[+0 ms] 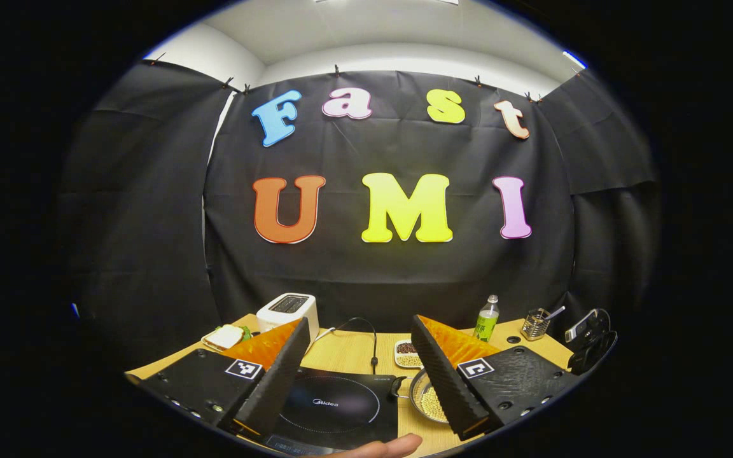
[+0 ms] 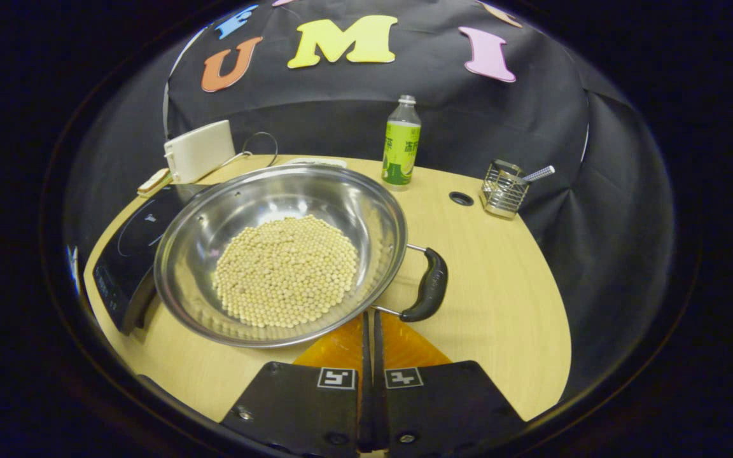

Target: First push the handle of the pot to place it horizontally, then grasp the pot with both hands and set it on the induction cooktop.

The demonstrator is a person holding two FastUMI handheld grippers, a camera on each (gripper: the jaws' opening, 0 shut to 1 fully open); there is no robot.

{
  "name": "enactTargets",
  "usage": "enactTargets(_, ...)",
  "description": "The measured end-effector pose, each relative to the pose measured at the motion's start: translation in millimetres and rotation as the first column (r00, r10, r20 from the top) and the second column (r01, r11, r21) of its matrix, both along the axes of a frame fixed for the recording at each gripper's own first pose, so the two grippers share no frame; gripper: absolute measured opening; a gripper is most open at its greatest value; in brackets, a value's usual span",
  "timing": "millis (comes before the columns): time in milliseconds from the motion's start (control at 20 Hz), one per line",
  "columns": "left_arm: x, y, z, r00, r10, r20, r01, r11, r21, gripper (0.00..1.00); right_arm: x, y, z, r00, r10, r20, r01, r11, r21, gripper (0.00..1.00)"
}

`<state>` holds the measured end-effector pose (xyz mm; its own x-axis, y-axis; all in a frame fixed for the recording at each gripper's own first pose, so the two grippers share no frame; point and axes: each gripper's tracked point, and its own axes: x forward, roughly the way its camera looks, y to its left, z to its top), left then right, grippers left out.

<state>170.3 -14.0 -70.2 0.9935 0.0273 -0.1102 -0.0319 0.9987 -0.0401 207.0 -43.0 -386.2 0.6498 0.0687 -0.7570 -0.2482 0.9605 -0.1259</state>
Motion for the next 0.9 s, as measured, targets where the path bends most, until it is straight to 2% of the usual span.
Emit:
enactTargets(50, 2, -1, -1, 1.000, -0.003, -0.003, 0.003, 1.000, 0.001, 0.95, 5, -4, 1, 1.000, -0.008, 0.005, 0.008, 1.000, -0.011, 0.00)
enactTargets(100, 3, 0, -1, 1.000, -0.004, -0.005, 0.004, 1.000, 0.001, 0.95, 9, -8, 2, 1.000, -0.012, 0.007, 0.013, 1.000, -0.019, 0.04)
enactTargets(450, 5, 1, -13, 0.999, -0.005, -0.035, 0.005, 1.000, -0.002, 0.95, 43, -28, 30, 0.991, -0.088, 0.103, 0.088, 0.996, 0.005, 0.04)
enactTargets(900, 16, -35, -46, 0.990, -0.065, -0.122, 0.065, 0.998, -0.006, 0.96, 36, -33, 65, 0.976, -0.095, 0.195, 0.090, 0.995, 0.030, 0.04)
